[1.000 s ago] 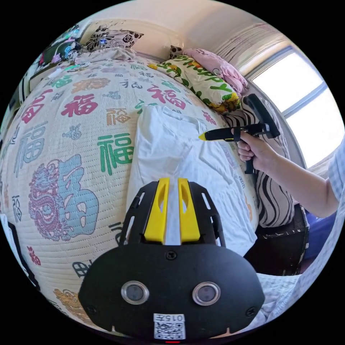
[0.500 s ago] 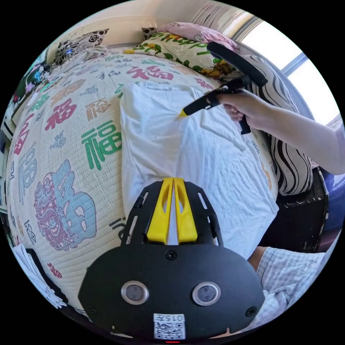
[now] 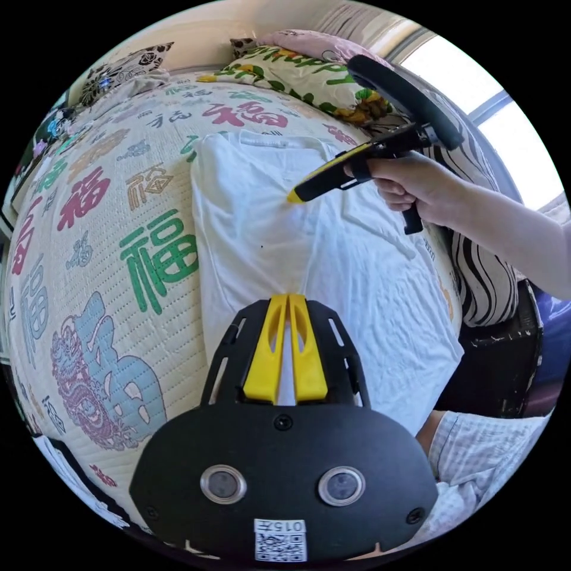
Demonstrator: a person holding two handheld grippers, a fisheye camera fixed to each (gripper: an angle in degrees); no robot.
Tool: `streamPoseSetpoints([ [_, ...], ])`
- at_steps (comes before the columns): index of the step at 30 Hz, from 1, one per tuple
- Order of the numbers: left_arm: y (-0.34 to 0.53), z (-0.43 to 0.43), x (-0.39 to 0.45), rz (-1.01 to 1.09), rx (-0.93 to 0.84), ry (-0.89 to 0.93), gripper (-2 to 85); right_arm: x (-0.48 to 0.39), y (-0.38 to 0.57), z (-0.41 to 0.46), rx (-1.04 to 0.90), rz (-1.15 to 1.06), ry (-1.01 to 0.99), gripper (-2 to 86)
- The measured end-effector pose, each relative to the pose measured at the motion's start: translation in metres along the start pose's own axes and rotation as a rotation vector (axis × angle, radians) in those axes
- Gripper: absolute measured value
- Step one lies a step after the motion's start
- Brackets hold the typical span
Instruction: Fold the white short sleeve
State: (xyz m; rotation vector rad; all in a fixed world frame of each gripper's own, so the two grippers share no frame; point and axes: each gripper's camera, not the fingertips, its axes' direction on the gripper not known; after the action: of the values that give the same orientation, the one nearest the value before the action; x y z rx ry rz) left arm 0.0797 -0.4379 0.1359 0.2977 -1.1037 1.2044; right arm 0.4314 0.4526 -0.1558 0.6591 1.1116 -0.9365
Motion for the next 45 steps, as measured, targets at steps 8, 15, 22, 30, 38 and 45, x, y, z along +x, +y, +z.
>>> streamPoseSetpoints([
  [8, -0.032, -0.037, -0.035, 0.025, 0.086, 0.116, 6.8, 0.072, 0.048, -0.034, 0.191, 0.138, -0.137, 5.1],
  [15, -0.139, -0.039, -0.081, 0.017, 0.187, 0.085, 11.4, 0.143, 0.067, -0.043, 0.154, 0.151, 0.029, 10.2],
  [22, -0.202, 0.034, -0.072, 0.142, -0.117, -0.035, 9.5, 0.183, 0.078, -0.003, -0.028, 0.124, -0.034, 10.4],
  [30, -0.2, 0.036, -0.067, 0.135, -0.152, 0.021, 0.9, 0.197, 0.122, 0.0, -0.04, 0.09, -0.03, 0.3],
  [38, -0.065, -0.062, 0.015, 0.323, 0.082, 0.023, 0.3, 0.169, 0.255, -0.065, 0.184, -0.021, -0.079, -0.2],
  [45, 0.102, -0.051, 0.086, 0.317, -0.03, 0.127, 0.2, 0.109, 0.404, -0.032, 0.068, -0.112, -0.223, -0.1],
])
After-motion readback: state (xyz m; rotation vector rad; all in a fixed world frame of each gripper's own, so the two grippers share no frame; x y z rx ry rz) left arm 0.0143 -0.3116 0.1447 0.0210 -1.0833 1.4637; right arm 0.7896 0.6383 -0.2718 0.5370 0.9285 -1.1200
